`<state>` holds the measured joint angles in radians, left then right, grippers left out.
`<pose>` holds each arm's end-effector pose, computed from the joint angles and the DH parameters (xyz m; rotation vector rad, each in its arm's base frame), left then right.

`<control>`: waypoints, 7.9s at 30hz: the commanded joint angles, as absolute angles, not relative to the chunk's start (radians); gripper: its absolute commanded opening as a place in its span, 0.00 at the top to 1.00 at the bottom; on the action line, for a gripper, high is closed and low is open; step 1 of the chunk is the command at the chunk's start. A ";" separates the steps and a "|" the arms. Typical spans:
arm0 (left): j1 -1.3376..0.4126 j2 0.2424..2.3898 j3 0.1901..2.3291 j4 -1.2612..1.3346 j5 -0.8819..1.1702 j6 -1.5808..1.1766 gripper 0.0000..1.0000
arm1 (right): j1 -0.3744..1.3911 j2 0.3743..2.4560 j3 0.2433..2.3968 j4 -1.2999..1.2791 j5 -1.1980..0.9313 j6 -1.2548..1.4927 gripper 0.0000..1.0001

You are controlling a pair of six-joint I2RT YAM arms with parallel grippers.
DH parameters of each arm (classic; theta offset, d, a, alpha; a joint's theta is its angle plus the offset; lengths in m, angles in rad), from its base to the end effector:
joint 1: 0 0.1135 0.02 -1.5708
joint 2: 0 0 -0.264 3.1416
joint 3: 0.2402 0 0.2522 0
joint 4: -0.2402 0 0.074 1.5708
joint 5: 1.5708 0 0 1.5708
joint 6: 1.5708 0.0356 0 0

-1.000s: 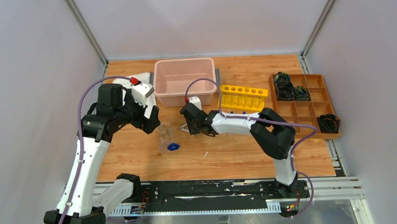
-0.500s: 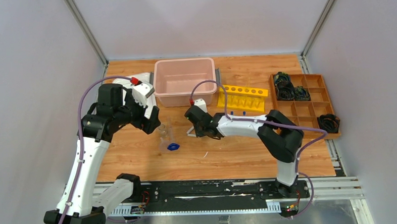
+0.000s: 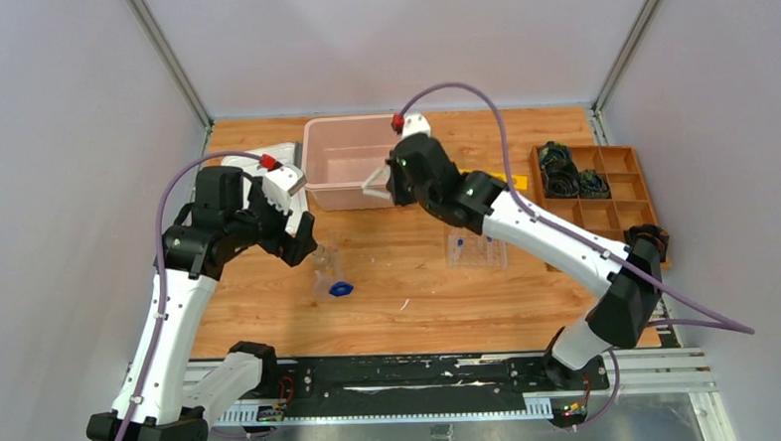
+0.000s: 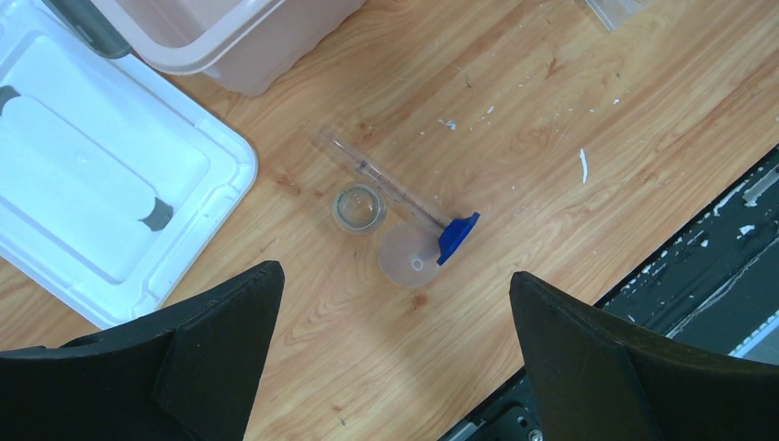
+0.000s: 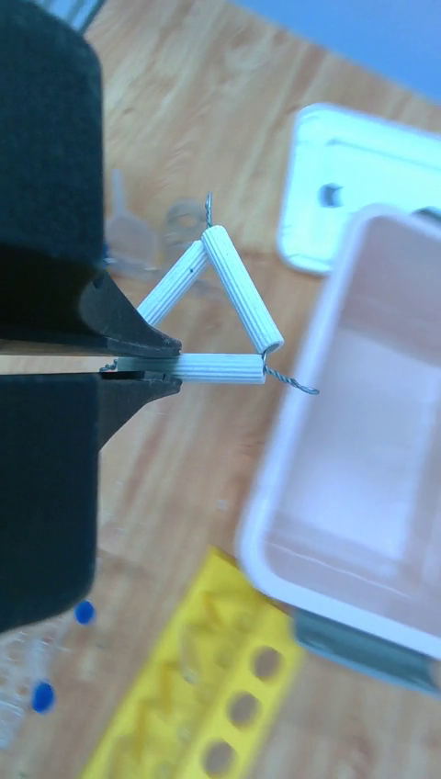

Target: Organize the chemistry lab equipment

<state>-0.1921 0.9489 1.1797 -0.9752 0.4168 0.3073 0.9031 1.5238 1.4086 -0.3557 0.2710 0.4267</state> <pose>0.1634 -0.0465 0.3703 0.7627 2.1414 -0.4207 0.2269 0.2723 0.3595 -0.3191 2.0446 0.5587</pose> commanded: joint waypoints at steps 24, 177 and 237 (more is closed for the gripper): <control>-0.195 0.942 1.153 -0.966 0.415 0.343 0.00 | 0.640 2.392 2.338 -0.669 0.346 0.292 0.95; 0.219 1.086 1.092 -1.054 0.542 0.573 0.17 | 1.036 1.878 1.631 -0.369 0.221 0.435 0.41; 0.050 1.020 1.004 -1.161 0.620 0.814 0.08 | 0.621 2.360 2.427 -0.452 0.070 0.488 1.00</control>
<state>0.0952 1.0309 1.0306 -1.1339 0.6353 0.7475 0.6239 2.3272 2.4264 -0.5224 0.0578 0.4221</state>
